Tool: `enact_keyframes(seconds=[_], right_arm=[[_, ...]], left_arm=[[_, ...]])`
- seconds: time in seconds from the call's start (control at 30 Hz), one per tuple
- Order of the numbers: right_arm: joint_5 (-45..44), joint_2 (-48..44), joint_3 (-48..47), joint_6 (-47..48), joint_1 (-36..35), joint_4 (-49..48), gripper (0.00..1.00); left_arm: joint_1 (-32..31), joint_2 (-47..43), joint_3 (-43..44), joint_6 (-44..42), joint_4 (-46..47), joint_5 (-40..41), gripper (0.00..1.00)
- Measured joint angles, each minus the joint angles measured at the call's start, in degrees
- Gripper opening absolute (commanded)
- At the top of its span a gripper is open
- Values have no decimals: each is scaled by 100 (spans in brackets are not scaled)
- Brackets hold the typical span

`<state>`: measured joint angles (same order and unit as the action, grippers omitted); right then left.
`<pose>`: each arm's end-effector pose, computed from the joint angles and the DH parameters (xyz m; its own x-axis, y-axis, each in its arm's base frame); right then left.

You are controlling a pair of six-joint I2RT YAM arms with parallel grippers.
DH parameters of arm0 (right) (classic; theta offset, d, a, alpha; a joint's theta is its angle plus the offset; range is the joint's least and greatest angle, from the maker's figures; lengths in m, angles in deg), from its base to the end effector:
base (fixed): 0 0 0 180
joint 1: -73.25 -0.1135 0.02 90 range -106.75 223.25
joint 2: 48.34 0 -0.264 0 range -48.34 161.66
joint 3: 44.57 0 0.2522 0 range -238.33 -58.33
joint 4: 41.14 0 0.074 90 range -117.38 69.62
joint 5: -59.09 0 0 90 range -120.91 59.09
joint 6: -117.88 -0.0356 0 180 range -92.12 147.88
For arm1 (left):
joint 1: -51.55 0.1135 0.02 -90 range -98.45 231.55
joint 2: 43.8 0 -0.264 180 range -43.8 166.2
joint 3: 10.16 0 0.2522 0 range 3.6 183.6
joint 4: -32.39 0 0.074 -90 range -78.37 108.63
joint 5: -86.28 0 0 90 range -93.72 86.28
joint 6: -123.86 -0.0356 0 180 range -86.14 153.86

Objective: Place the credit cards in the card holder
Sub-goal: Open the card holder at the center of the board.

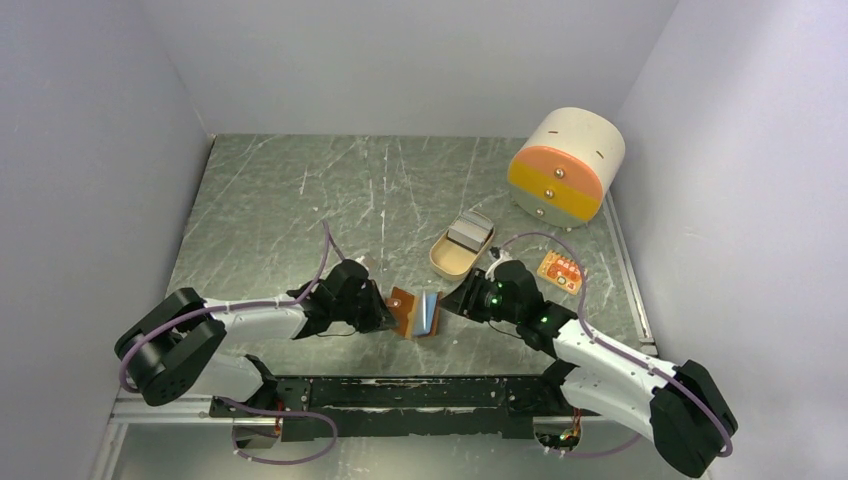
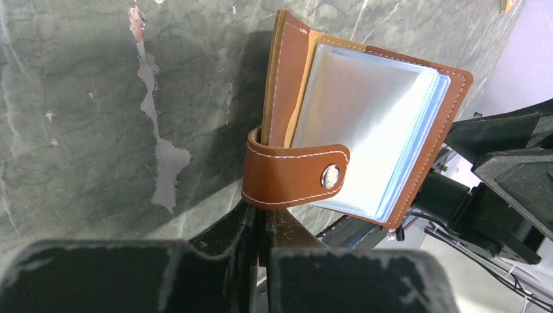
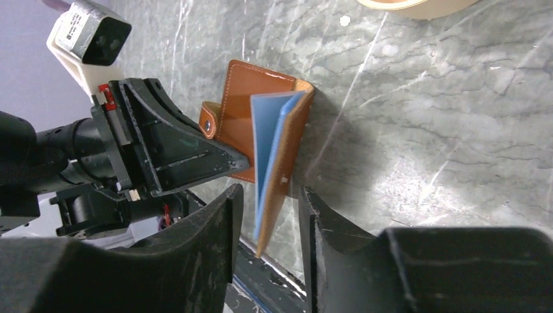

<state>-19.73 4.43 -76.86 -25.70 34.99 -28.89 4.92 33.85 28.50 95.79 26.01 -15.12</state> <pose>0.1435 0.1219 0.1766 -0.8439 0.3398 -0.4151 -0.0951 0.6668 0.7392 0.1570 -0.1764 0.1352 -0.9429 -0.2615 -0.2065 -0.0510 0.7257 -0.6861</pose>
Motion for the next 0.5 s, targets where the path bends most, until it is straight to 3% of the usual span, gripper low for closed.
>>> enact_keyframes(seconds=[0.33, 0.4, 0.5], right_arm=[[-4, 299, 59, -63, -149, -293, 35], [-24, 378, 59, -61, -197, -299, 29], [-39, 485, 59, -55, -238, -310, 11]], left_arm=[[0, -7, 11, -22, -11, -2, 9], [0, -4, 13, -37, -13, 0, 9], [0, -4, 20, -48, -15, -2, 11]])
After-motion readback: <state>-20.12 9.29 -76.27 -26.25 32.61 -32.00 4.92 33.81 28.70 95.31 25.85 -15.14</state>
